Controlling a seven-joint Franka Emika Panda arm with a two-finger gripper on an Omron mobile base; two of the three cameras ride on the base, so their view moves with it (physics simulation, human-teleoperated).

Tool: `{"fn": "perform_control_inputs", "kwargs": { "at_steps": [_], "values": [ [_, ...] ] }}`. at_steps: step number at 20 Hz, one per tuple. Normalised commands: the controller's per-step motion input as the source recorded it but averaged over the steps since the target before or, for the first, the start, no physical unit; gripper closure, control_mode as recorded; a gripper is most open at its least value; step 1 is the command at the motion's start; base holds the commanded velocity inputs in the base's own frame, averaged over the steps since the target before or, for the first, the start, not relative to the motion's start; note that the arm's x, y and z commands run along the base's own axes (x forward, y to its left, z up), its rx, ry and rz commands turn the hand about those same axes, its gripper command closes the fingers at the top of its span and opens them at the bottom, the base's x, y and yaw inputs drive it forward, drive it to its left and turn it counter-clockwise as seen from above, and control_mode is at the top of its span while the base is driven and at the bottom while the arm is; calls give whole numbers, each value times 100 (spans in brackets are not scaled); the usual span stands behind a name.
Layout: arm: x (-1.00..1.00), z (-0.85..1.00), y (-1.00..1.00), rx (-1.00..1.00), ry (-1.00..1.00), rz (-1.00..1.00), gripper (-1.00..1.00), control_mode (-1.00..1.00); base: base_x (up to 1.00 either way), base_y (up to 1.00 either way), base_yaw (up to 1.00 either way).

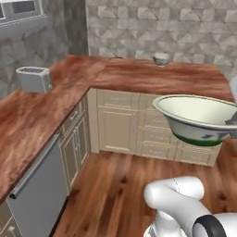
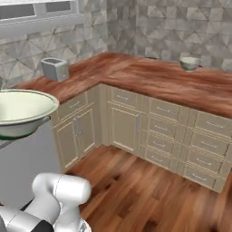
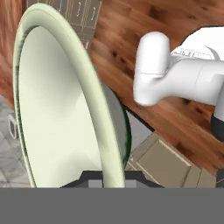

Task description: Pick up the bowls from the cabinet and place each bowl in front of a stool on the dining counter.

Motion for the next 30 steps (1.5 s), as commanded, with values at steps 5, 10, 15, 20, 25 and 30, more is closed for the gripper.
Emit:
{"fn": "perform_control_inputs", "kwargs": {
  "at_steps": [5,10,15,20,25,30],
  "values": [
    [0,0,0,0,0,0,100,100,0,0,-94],
    [0,0,0,0,0,0,100,100,41,0,-77],
    [0,0,0,0,0,0,100,100,92,0,-56],
    [0,0,0,0,0,0,100,100,100,-2,-42],
    [0,0,0,0,0,0,100,100,100,-58,-31],
    [0,0,0,0,0,0,100,100,100,-100,-13]
  ]
}}
